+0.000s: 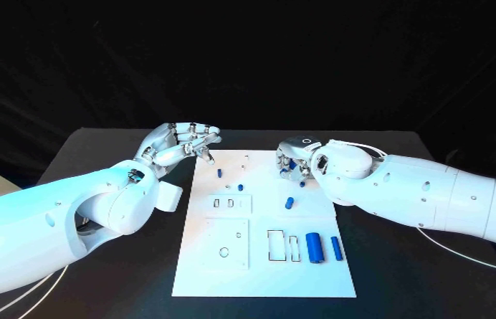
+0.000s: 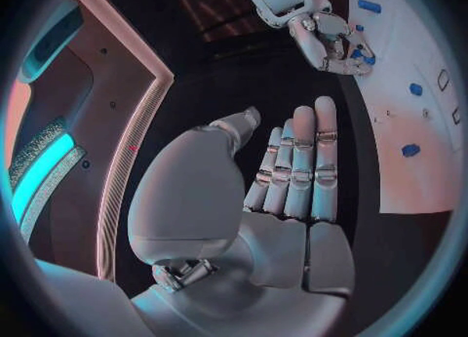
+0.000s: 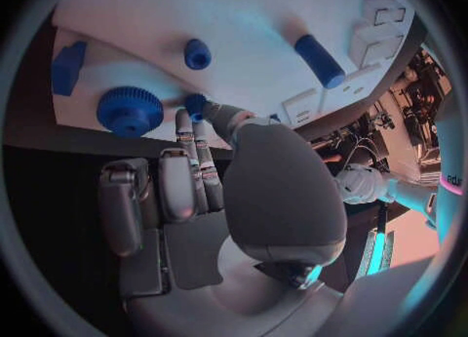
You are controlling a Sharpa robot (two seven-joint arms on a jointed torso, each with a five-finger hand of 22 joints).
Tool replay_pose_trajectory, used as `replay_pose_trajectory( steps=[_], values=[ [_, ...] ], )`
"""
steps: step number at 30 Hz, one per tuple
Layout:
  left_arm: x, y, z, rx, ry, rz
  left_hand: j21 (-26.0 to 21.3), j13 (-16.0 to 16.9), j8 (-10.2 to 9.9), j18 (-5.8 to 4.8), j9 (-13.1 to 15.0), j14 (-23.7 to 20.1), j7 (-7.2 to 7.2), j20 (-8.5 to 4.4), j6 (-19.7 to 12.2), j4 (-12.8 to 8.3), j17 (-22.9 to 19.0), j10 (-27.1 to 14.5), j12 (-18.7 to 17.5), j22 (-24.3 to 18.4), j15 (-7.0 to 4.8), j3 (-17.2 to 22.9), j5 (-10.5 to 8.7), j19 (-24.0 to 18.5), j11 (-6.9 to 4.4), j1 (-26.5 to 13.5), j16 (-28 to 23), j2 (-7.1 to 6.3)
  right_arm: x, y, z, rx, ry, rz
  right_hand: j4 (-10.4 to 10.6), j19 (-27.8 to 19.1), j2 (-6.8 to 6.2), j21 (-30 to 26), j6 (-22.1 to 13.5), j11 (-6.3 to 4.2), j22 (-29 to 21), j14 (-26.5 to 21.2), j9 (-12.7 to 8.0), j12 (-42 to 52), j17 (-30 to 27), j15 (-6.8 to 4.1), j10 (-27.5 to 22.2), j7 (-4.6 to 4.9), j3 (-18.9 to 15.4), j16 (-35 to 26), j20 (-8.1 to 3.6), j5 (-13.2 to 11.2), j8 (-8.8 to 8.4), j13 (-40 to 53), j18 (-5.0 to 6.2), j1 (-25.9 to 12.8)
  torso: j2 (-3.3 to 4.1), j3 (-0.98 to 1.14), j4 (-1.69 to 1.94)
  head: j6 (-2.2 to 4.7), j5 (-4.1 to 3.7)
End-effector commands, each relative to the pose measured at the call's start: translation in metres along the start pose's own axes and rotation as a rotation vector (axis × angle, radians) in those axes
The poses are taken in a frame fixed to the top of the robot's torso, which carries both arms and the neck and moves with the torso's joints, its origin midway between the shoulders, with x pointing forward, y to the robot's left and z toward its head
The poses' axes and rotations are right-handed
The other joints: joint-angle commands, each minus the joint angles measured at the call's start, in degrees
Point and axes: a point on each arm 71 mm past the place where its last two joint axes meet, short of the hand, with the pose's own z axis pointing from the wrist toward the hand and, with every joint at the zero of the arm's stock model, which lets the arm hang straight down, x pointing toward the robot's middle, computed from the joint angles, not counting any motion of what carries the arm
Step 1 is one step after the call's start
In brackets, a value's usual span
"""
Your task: Assemble the parts on the task board
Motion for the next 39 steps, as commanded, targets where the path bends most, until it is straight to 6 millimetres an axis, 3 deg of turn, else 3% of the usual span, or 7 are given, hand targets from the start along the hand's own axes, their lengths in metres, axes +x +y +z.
replay_pose_trajectory(
  steps=[1, 4, 11, 23, 30, 39],
  values=[
    [0.0, -0.002, 0.001, 0.003, 0.009, -0.002, 0.5, 0.0, -0.3, 0.2, 0.1, -0.4, 0.11, -0.06, 0.1, 0.0, -0.1, 0.2, -0.2, 0.1, 0.17, 0.5, -0.01, -0.4, 0.19, -0.1, 0.3, -0.05, 0.003, -0.001, 0.0, 0.013, -0.004, -0.015, -1.7, 4.6, 0.38, 0.1, 1.0, -0.26, 12.8, 1.9, 0.5, -0.1, -0.2, -0.38, 1.3, 0.1, 1.8, 0.2, -0.32, 0.9, 0.89, 0.5, -1.1, 0.8, 0.06, 0.05, -0.01, 0.2, -0.06],
    [-0.001, -0.002, 0.001, 0.004, 0.001, -0.005, 0.5, 0.0, -0.3, 0.2, 0.1, -0.5, 0.13, -0.05, 0.1, 0.0, -0.1, 0.2, -0.2, 0.2, 0.19, 0.5, -0.01, -0.5, 0.21, -0.1, 0.3, -0.09, 0.0, 0.0, 0.0, 0.02, -0.047, -0.015, -3.4, 4.8, 0.91, 0.4, 1.9, -0.53, 13.2, 1.8, 1.2, 0.2, -0.5, -0.67, 2.5, 0.01, 3.1, 0.2, -0.61, 2.0, 1.48, 1.0, -1.2, 1.2, 0.03, 0.06, -0.04, 0.44, -0.08],
    [-0.003, -0.003, 0.0, 0.011, -0.02, -0.024, 1.1, 0.1, -0.3, 0.22, 0.2, -0.4, 0.11, 0.04, 0.2, 0.1, -0.1, 0.5, -0.1, 0.5, 0.23, 1.1, -0.01, -0.8, 0.18, -0.7, 0.4, 0.22, -0.007, 0.003, -0.002, 0.028, -0.141, 0.002, -4.7, 5.1, 0.9, 0.6, 2.5, -0.63, 13.6, 1.8, 1.8, 0.2, -0.7, -0.76, 3.3, 0.02, 4.1, 0.3, -0.74, 3.4, 1.85, 1.4, -1.29, 0.5, -0.05, 0.01, -0.02, 0.74, -0.18],
    [-0.003, -0.003, 0.0, 0.02, -0.021, -0.03, 1.2, 0.1, -0.3, 0.23, 0.2, -0.4, 0.1, 0.04, 0.2, 0.1, -0.2, 0.6, -0.1, 0.6, 0.22, 1.2, -0.01, -0.9, 0.18, -0.8, 0.5, 0.22, -0.017, 0.022, 0.002, 0.02, -0.231, 0.034, -5.5, 5.0, 0.4, 0.6, 2.6, -0.67, 13.5, 1.7, 2.1, 0.1, -1.0, -0.79, 3.5, -0.02, 4.4, 0.3, -0.77, 4.6, 1.92, 1.6, -1.27, -0.4, 0.14, 0.05, 0.1, 1.27, -0.17],
    [-0.001, -0.004, 0.0, 0.021, -0.015, -0.033, 1.3, 0.1, -0.3, 0.23, 0.2, -0.4, 0.1, 0.04, 0.2, 0.1, -0.2, 0.6, -0.1, 0.6, 0.22, 1.2, -0.01, -0.9, 0.18, -0.8, 0.5, 0.21, -0.021, 0.037, 0.012, 0.008, -0.263, 0.032, -5.6, 5.0, 0.32, 0.6, 2.6, -0.68, 13.6, 1.7, 2.1, 0.1, -1.0, -0.8, 3.5, -0.03, 4.5, 0.3, -0.78, 4.8, 1.93, 1.7, -1.28, -0.5, 0.23, 0.03, 0.09, 1.4, 0.25],
    [0.003, -0.004, 0.002, 0.023, 0.001, -0.041, 1.4, 0.1, -0.3, 0.24, 0.2, -0.4, 0.1, 0.05, 0.2, 0.0, -0.2, 0.6, -0.1, 0.7, 0.22, 1.3, -0.01, -1.0, 0.18, -0.9, 0.5, 0.17, -0.024, 0.05, 0.024, 0.004, -0.282, 0.027, -5.7, 5.1, 0.16, 0.6, 2.6, -0.66, 13.6, 1.7, 2.2, 0.0, -1.0, -0.79, 3.6, 0.0, 4.4, 0.3, -0.78, 4.8, 1.94, 1.7, -1.3, -0.8, 0.57, -0.2, 0.68, 1.33, 0.08]
  ],
)
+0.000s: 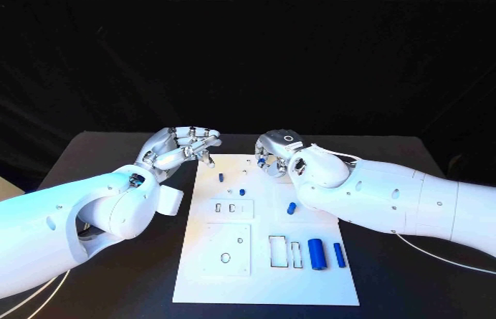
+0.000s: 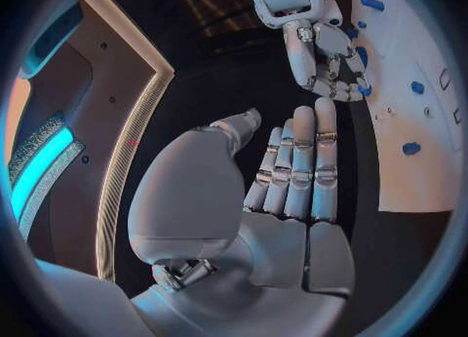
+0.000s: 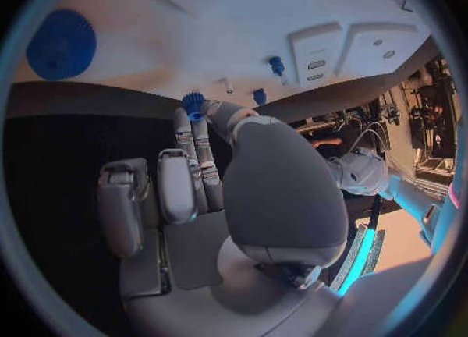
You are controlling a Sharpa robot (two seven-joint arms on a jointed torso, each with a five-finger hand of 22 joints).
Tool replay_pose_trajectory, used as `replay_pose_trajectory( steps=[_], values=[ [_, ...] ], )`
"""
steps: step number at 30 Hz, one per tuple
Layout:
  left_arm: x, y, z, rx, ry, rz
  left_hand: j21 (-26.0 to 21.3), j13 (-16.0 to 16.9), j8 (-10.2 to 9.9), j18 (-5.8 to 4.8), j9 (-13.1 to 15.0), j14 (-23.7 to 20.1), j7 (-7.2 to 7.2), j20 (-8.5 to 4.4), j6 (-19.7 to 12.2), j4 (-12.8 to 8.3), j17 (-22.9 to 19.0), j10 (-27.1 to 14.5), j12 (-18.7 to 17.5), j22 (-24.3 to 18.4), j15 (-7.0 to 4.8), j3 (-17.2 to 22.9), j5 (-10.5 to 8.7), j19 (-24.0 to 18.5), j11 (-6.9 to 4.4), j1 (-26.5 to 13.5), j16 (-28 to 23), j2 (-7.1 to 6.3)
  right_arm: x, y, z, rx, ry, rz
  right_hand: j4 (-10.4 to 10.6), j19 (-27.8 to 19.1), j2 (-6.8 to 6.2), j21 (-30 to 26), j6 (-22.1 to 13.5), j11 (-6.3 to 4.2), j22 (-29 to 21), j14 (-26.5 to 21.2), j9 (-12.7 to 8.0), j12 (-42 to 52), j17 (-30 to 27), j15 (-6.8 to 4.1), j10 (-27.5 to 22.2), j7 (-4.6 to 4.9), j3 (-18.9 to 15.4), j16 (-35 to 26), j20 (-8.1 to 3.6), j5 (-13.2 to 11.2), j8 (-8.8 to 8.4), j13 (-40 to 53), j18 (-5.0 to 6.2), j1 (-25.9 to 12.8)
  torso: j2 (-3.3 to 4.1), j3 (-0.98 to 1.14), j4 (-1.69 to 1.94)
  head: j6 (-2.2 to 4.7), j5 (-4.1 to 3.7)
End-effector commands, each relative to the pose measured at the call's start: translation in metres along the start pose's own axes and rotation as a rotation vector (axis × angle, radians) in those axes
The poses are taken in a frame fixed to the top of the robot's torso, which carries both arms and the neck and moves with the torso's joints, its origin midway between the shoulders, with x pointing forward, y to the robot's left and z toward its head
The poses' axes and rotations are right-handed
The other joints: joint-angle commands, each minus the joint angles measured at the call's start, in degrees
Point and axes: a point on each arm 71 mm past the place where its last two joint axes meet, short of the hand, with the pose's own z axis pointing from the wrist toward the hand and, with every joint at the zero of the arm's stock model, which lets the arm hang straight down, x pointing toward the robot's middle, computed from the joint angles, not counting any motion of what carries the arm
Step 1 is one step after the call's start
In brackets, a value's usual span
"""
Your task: Assemble the parts on the task board
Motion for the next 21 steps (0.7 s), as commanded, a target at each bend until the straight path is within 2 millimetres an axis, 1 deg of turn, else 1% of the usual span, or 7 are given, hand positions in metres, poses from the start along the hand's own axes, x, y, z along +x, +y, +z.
replay_pose_trajectory(
  steps=[1, 5, 7, 11, 12, 14, 21],
  values=[
    [0.004, -0.002, 0.001, 0.018, 0.016, -0.014, 0.4, 0.1, -0.3, 0.24, 0.1, -0.2, 0.11, 0.12, 0.2, -0.1, -0.1, 0.3, -0.1, 0.1, 0.02, 0.4, 0.0, -0.5, -0.03, -0.6, 0.3, -0.13, -0.002, 0.001, 0.004, 0.008, -0.033, -0.016, -5.2, 5.1, 0.0, 0.2, 0.4, -1.99, 13.7, 1.7, 0.1, 0.0, -0.1, -0.4, 2.3, -0.03, 4.8, 0.3, -0.36, 0.3, 0.39, 1.1, -0.44, -0.5, 0.31, -0.21, 0.44, 0.11, -0.25],
    [0.004, -0.002, 0.002, 0.018, 0.018, -0.014, 0.4, 0.1, -0.3, 0.24, 0.1, -0.2, 0.11, 0.12, 0.2, -0.1, -0.1, 0.3, -0.1, 0.1, 0.02, 0.4, 0.0, -0.5, -0.03, -0.6, 0.3, -0.13, -0.002, 0.003, 0.008, 0.009, -0.039, -0.018, -5.2, 5.0, -0.03, 0.1, 0.4, -1.99, 13.6, 1.7, 0.1, 0.0, -0.1, -0.4, 2.3, -0.02, 4.8, 0.3, -0.36, 0.3, 0.38, 1.1, -0.41, -0.5, 0.45, -0.37, 0.59, 0.16, -0.43],
    [0.005, -0.002, 0.001, 0.018, 0.019, -0.015, 0.4, 0.1, -0.3, 0.24, 0.1, -0.2, 0.11, 0.12, 0.2, -0.1, -0.1, 0.3, -0.1, 0.1, 0.02, 0.4, 0.0, -0.5, -0.03, -0.6, 0.3, -0.13, -0.002, 0.004, 0.01, 0.008, -0.045, -0.018, -5.2, 5.0, -0.06, 0.2, 0.4, -1.99, 13.6, 1.7, 0.1, 0.0, -0.1, -0.4, 2.2, -0.02, 4.8, 0.3, -0.36, 0.3, 0.37, 1.1, -0.43, -0.6, 0.66, -0.46, 0.63, 0.55, -0.67],
    [0.007, -0.003, 0.002, 0.019, 0.026, -0.018, 0.6, 0.1, -0.3, 0.25, 0.1, -0.2, 0.1, 0.12, 0.1, -0.2, -0.1, 0.3, -0.1, 0.2, 0.01, 0.6, 0.0, -0.6, -0.04, -0.5, 0.3, -0.18, 0.0, 0.007, 0.014, 0.003, -0.049, -0.018, -5.2, 5.0, -0.06, 0.2, 0.4, -1.99, 13.6, 1.7, 0.1, 0.0, -0.1, -0.4, 2.2, -0.02, 4.8, 0.3, -0.36, 0.3, 0.37, 1.1, -0.43, -0.6, 0.8, -0.58, 0.72, 0.78, -0.68],
    [0.008, -0.003, 0.002, 0.019, 0.027, -0.019, 0.6, 0.1, -0.3, 0.25, 0.1, -0.2, 0.1, 0.12, 0.1, -0.2, -0.1, 0.3, -0.1, 0.2, 0.01, 0.6, 0.0, -0.6, -0.04, -0.5, 0.3, -0.18, 0.0, 0.008, 0.015, 0.001, -0.048, -0.018, -5.2, 5.0, -0.06, 0.2, 0.4, -1.99, 13.6, 1.7, 0.1, 0.0, -0.1, -0.4, 2.2, -0.02, 4.8, 0.3, -0.36, 0.3, 0.37, 1.1, -0.43, -0.6, 0.89, -0.63, 0.72, 1.0, -0.73],
    [0.008, -0.003, 0.002, 0.02, 0.028, -0.02, 0.7, 0.1, -0.3, 0.26, 0.1, -0.2, 0.1, 0.12, 0.1, -0.4, -0.1, 0.3, -0.1, 0.3, 0.0, 0.8, 0.0, -0.6, -0.04, -0.5, 0.4, -0.24, 0.001, 0.01, 0.016, -0.002, -0.047, -0.018, -5.3, 5.0, -0.1, 0.2, 0.4, -2.0, 13.6, 1.7, 0.1, 0.0, -0.1, -0.4, 2.2, -0.03, 4.9, 0.3, -0.36, 0.4, 0.36, 1.1, -0.43, -0.6, 0.92, -0.63, 0.67, 1.0, -0.71],
    [0.009, -0.003, 0.002, 0.019, 0.029, -0.021, 0.7, 0.1, -0.3, 0.26, 0.1, -0.2, 0.1, 0.12, 0.1, -0.4, -0.1, 0.3, -0.1, 0.3, 0.0, 0.8, 0.0, -0.6, -0.04, -0.5, 0.4, -0.24, 0.005, 0.013, 0.019, -0.005, -0.044, -0.02, -5.4, 5.0, -0.21, 0.2, 0.4, -1.99, 13.6, 1.7, 0.2, 0.0, -0.1, -0.4, 2.3, -0.01, 4.8, 0.3, -0.36, 0.3, 0.35, 1.1, -0.43, -0.7, 1.03, -0.8, 0.9, 0.91, -0.6]
  ],
)
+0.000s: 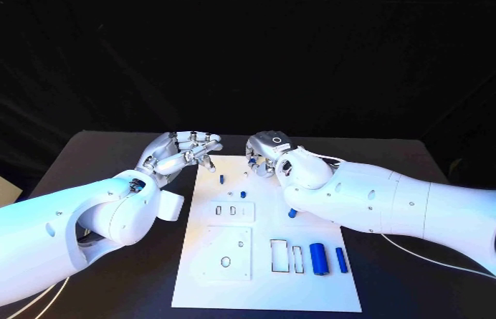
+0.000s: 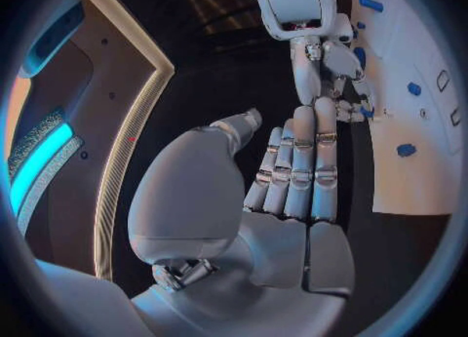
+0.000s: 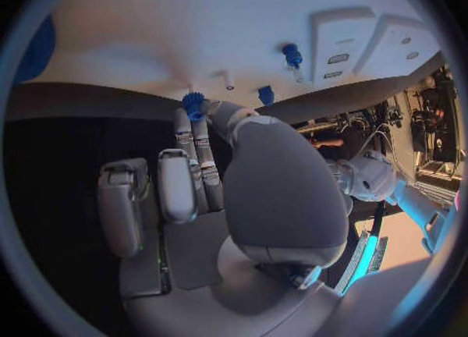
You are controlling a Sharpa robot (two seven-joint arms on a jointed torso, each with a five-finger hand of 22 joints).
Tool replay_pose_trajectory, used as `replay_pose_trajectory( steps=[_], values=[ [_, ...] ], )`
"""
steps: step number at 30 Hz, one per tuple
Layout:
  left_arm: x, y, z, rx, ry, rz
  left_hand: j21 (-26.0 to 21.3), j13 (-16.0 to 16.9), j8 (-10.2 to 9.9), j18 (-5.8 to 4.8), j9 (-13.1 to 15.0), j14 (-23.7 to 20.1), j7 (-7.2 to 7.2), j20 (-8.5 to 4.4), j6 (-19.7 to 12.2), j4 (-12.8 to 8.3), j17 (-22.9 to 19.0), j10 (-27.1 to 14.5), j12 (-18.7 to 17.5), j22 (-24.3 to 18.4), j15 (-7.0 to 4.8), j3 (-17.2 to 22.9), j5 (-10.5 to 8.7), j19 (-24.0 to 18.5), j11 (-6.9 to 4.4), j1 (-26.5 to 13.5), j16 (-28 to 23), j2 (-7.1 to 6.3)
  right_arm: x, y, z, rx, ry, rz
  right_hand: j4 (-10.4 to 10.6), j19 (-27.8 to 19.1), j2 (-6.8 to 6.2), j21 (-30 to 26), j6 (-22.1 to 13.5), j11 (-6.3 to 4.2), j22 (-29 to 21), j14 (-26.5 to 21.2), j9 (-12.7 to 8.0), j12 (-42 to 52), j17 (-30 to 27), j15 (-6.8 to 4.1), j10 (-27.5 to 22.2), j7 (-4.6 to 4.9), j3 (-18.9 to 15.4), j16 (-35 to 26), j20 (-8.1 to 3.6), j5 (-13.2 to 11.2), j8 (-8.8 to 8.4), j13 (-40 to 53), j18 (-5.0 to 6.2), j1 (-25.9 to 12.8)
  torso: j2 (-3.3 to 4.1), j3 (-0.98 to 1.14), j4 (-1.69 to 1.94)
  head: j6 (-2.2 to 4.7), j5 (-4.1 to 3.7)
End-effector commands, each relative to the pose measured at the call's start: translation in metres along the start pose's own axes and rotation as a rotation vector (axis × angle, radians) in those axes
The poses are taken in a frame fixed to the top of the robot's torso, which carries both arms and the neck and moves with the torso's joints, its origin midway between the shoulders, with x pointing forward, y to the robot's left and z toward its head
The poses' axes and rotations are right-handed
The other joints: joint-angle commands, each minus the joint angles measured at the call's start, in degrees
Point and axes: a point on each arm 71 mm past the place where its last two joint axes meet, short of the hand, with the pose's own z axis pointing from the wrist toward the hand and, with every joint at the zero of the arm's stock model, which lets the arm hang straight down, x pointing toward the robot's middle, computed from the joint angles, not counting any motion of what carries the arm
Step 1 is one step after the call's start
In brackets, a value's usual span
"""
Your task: Assemble the parts on the task board
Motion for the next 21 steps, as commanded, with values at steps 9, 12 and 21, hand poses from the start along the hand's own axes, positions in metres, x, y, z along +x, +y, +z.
replay_pose_trajectory(
  steps=[9, 12, 21],
  values=[
    [0.0021, -0.0015, 0.0012, 0.011, 0.015, -0.012, 0.2, 0.1, -0.3, 0.26, 0.1, -0.3, 0.11, -0.08, 0.1, -0.1, -0.1, 0.3, -0.2, 0.1, 0.0, 0.6, 0.0, -0.5, -0.03, -0.5, 0.4, -0.28, 0.0032, 0.0047, 0.0035, -0.015, -0.002, -0.015, -5.3, 5.0, -0.13, 0.1, 0.4, -1.98, 13.6, 1.7, 0.1, 0.4, -0.1, -0.4, 2.3, -0.01, 4.9, 0.3, -0.36, 0.0, 0.34, 1.1, -0.41, -0.8, 0.04, -0.08, -0.05, 0.28, 0.66],
    [0.0021, -0.0013, 0.0014, 0.009, 0.016, -0.012, 0.2, 0.1, -0.3, 0.26, 0.1, -0.3, 0.11, -0.08, 0.1, -0.1, -0.1, 0.3, -0.2, 0.1, 0.0, 0.6, 0.0, -0.5, -0.03, -0.5, 0.4, -0.28, 0.004, 0.0043, 0.0049, -0.01, -0.003, -0.02, -5.3, 4.9, -0.16, 0.1, 0.3, -1.97, 13.5, 1.6, 0.1, 0.3, -0.3, -0.39, 2.2, -0.01, 4.9, 0.2, -0.36, -0.1, 0.29, 1.1, -0.38, -0.9, 0.06, -0.05, -0.08, 0.35, 0.56],
    [0.0024, -0.0005, 0.002, 0.002, 0.021, -0.015, 0.3, 0.1, -0.3, 0.26, 0.1, -0.3, 0.13, -0.08, 0.1, -0.2, -0.1, 0.3, -0.2, 0.2, 0.01, 0.7, 0.0, -0.6, -0.02, -0.6, 0.4, -0.26, 0.0051, 0.0054, 0.0099, -0.022, -0.012, -0.028, -5.6, 4.7, -0.25, -0.2, -0.3, -1.82, 13.1, 1.5, 0.2, -0.1, -0.8, -0.27, 1.7, 0.1, 5.1, 0.0, -0.27, -0.9, -0.07, 1.2, -0.28, -1.4, 0.08, 0.0, -0.03, 0.61, 0.64]
  ],
)
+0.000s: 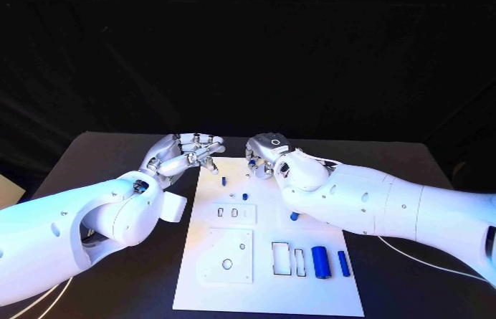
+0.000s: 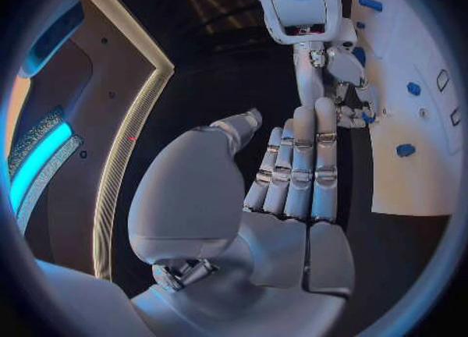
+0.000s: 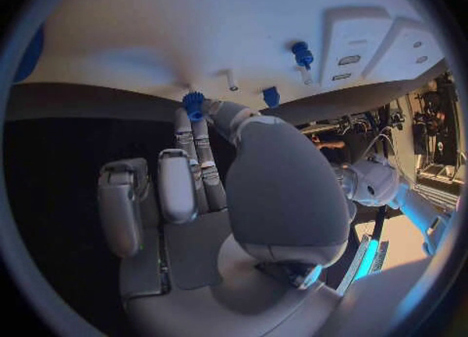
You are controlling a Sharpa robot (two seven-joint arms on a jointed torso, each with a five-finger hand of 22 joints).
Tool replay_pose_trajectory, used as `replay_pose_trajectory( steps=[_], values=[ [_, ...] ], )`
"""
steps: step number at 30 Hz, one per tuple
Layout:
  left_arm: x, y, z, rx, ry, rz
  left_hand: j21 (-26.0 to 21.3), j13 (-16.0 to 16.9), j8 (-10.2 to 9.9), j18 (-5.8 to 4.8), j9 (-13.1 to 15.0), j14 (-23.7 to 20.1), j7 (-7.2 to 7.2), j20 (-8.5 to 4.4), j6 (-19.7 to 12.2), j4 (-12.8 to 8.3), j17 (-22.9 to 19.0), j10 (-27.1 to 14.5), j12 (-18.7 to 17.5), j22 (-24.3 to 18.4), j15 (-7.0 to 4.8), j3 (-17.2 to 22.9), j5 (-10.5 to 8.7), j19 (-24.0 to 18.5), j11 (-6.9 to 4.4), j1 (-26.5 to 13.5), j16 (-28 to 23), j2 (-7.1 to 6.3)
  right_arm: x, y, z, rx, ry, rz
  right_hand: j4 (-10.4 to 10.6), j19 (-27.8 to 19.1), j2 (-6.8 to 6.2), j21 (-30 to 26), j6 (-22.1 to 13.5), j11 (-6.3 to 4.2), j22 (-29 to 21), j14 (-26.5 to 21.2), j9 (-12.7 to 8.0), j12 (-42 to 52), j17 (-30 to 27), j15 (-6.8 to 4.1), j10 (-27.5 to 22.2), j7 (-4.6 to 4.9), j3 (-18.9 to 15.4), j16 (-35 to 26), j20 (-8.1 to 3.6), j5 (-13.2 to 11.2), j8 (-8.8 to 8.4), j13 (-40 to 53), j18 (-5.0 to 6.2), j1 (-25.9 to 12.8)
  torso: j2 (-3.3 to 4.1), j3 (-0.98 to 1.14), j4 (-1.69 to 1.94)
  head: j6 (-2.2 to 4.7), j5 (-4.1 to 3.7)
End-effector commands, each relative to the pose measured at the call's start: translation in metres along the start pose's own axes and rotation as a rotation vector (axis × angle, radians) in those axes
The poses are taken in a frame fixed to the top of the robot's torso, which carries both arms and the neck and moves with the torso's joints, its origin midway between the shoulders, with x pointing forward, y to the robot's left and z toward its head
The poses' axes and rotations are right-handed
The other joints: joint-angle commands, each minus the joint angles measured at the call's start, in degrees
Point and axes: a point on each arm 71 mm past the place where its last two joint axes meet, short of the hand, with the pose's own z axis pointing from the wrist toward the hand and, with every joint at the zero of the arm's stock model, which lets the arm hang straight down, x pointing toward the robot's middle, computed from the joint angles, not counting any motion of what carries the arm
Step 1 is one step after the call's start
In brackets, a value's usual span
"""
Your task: Assemble the parts on the task board
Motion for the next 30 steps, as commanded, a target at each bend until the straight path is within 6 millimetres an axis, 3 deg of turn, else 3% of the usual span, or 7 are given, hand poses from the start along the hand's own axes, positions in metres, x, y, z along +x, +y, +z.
replay_pose_trajectory(
  steps=[1, 9, 18, 21, 22, 26, 30],
  values=[
    [0.003, -0.001, 0.001, 0.002, 0.022, -0.014, 0.3, 0.1, -0.3, 0.25, 0.1, -0.3, 0.13, 0.13, 0.1, -0.1, -0.1, 0.3, -0.2, 0.1, 0.01, 0.3, 0.0, -0.4, -0.02, -0.5, 0.2, -0.23, 0.001, 0.002, 0.001, -0.028, -0.005, -0.014, -3.3, 4.4, 0.59, -0.5, -0.4, -1.79, 12.7, 1.4, 0.1, -0.4, -0.5, -0.23, 1.6, 0.12, 3.0, -0.2, -0.24, -0.8, -0.17, 1.1, -0.19, -0.2, 0.04, 0.02, 0.02, 0.08, 0.07],
    [0.002, 0.0, 0.001, -0.008, 0.028, -0.015, 0.5, 0.1, -0.3, 0.24, 0.1, -0.4, 0.2, 0.16, 0.0, -0.1, -0.1, 0.2, -0.2, 0.2, 0.06, 0.4, -0.01, -0.5, 0.05, -0.8, 0.2, -0.33, 0.002, -0.001, 0.004, -0.017, 0.002, -0.021, -3.4, 3.3, 0.2, -1.7, -1.8, -1.23, 11.0, 0.9, 0.2, -0.8, -2.2, 0.2, -0.3, 0.5, 3.4, -1.2, 0.12, -3.6, -1.04, 1.0, 0.26, -1.5, 0.0, -0.02, -0.08, -0.11, 0.09],
    [0.002, 0.0, 0.001, -0.012, 0.029, -0.015, 0.6, 0.1, -0.3, 0.23, 0.1, -0.4, 0.21, 0.17, -0.1, -0.1, -0.1, 0.1, -0.2, 0.2, 0.07, 0.4, -0.01, -0.5, 0.06, -0.8, 0.2, -0.34, 0.004, -0.003, 0.006, -0.027, 0.021, -0.008, -2.1, -0.3, -2.27, -5.8, -3.4, 0.37, 5.7, 0.1, 0.4, -0.9, -5.1, 1.56, -6.5, 1.29, 1.9, -3.0, 1.09, -4.5, -2.0, -0.9, 1.6, -4.7, 0.01, 0.0, -0.03, -0.16, 0.21],
    [0.001, 0.0, 0.0, -0.012, 0.029, -0.015, 0.6, 0.1, -0.4, 0.23, 0.1, -0.4, 0.23, 0.18, -0.1, -0.1, -0.1, 0.1, -0.3, 0.2, 0.09, 0.4, -0.01, -0.6, 0.08, -0.9, 0.2, -0.37, 0.004, -0.003, 0.004, -0.035, 0.022, 0.0, -1.8, -2.5, -2.2, -8.9, -5.4, 0.57, 2.2, -1.0, 0.0, -0.8, -8.7, 1.85, -9.8, 1.43, -2.2, -5.4, 1.57, -6.3, -3.5, -1.7, 2.49, -5.0, 0.0, 0.0, -0.02, -0.16, 0.23],
    [0.001, 0.0, 0.0, -0.012, 0.03, -0.015, 0.6, 0.1, -0.4, 0.23, 0.1, -0.4, 0.23, 0.18, -0.1, -0.1, -0.1, 0.1, -0.3, 0.2, 0.09, 0.4, -0.01, -0.6, 0.08, -0.9, 0.2, -0.37, 0.004, -0.004, 0.003, -0.039, 0.024, 0.004, -1.2, -2.8, -1.56, -9.9, -6.1, 0.59, 1.3, -1.1, -0.3, -0.4, -9.5, 1.96, -11.2, 1.1, -7.2, -6.0, 1.65, -7.0, -4.47, -1.9, 2.68, -3.8, -0.02, 0.0, -0.03, -0.19, 0.28],
    [0.0, 0.0, 0.0, -0.012, 0.028, -0.015, 0.7, 0.1, -0.4, 0.23, 0.1, -0.4, 0.24, 0.19, -0.1, -0.1, -0.1, 0.1, -0.3, 0.3, 0.11, 0.5, -0.02, -0.6, 0.09, -1.0, 0.2, -0.39, 0.003, -0.009, -0.005, -0.04, 0.03, 0.019, 1.7, -3.4, -0.23, -11.8, -6.2, 0.89, -0.4, -1.6, -0.8, -0.5, -11.1, 2.16, -12.7, 0.26, -15.1, -7.1, 1.8, -7.7, -5.85, -1.8, 3.05, -0.6, -0.02, 0.0, -0.16, -0.18, 0.36],
    [-0.003, 0.0, -0.001, -0.012, 0.024, -0.012, 0.7, 0.1, -0.4, 0.23, 0.1, -0.4, 0.24, 0.19, -0.1, -0.1, -0.1, 0.1, -0.3, 0.3, 0.11, 0.5, -0.02, -0.6, 0.09, -1.0, 0.2, -0.39, -0.001, -0.02, -0.018, -0.031, 0.029, 0.036, 4.5, -3.5, 0.3, -12.6, -6.2, 0.96, -0.9, -1.7, -0.9, -0.4, -11.7, 2.08, -12.9, 0.11, -18.9, -7.3, 1.87, -8.2, -6.53, -1.6, 3.16, 1.6, -0.09, 0.07, -0.37, -0.14, 0.54]
  ],
)
